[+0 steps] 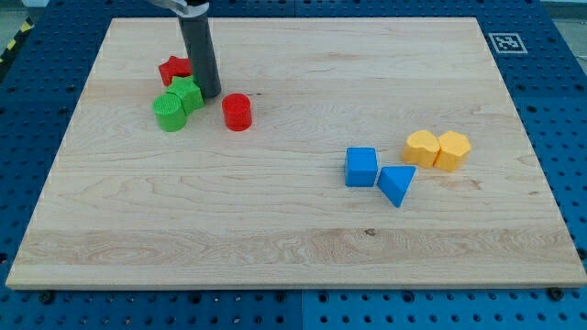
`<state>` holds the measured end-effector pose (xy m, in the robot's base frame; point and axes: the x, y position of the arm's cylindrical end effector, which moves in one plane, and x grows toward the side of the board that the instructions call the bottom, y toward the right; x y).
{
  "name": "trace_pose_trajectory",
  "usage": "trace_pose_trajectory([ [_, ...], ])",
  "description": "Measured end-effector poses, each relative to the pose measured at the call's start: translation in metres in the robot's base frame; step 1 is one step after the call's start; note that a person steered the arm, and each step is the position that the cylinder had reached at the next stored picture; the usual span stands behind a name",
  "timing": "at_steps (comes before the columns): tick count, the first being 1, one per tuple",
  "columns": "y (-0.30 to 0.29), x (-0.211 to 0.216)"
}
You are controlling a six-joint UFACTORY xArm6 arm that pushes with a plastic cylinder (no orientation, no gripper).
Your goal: Move the red circle towards the center
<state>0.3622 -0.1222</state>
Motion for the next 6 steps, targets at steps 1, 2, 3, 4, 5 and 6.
trace_pose_trajectory([
  [1, 0.0, 0.028],
  [2, 0.0, 0.042],
  [3, 0.011, 0.061],
  [4, 0.033, 0.063],
  [5, 0.036, 0.062],
  [6, 0.046, 0.062],
])
